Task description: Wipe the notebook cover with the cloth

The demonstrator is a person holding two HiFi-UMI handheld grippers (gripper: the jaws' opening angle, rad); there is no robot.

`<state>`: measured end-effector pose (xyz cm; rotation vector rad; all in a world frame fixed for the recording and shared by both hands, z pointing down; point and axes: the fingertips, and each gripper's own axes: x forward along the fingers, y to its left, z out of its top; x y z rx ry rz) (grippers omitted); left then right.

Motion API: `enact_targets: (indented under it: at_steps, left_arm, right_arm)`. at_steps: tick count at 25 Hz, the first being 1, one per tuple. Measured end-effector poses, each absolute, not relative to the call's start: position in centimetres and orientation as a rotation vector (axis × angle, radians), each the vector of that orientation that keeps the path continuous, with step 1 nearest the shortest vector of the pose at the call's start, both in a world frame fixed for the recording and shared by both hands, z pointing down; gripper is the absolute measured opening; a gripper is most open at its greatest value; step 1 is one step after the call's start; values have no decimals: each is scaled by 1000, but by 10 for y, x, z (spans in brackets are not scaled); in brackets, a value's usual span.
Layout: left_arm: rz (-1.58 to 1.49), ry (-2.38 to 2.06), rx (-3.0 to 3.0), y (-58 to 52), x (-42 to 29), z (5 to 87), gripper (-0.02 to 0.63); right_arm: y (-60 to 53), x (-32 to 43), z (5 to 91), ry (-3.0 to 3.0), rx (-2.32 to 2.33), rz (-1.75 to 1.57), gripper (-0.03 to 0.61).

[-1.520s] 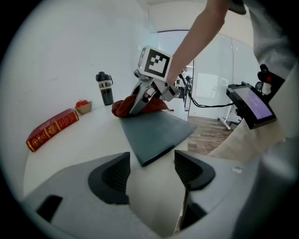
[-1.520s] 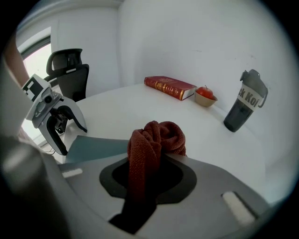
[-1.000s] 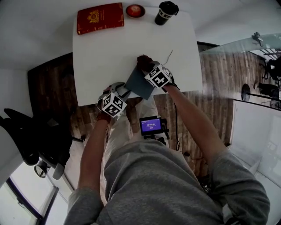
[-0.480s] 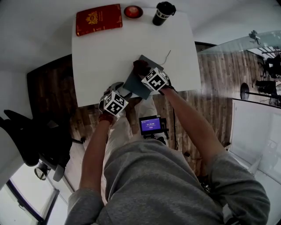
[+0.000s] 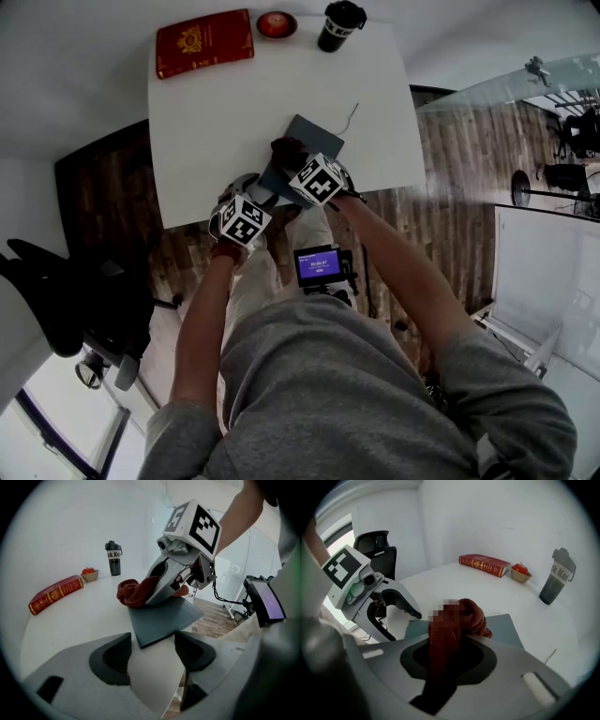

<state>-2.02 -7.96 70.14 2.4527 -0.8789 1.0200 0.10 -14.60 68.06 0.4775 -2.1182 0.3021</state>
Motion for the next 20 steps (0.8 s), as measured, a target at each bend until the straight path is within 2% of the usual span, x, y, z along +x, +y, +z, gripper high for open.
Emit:
enact_targets:
  at_steps: [20]
  left_arm:
    - [1017,-888,2449,-80,-18,703,282]
  right_arm:
    - [-95,-24,680,-2177,362,320,83]
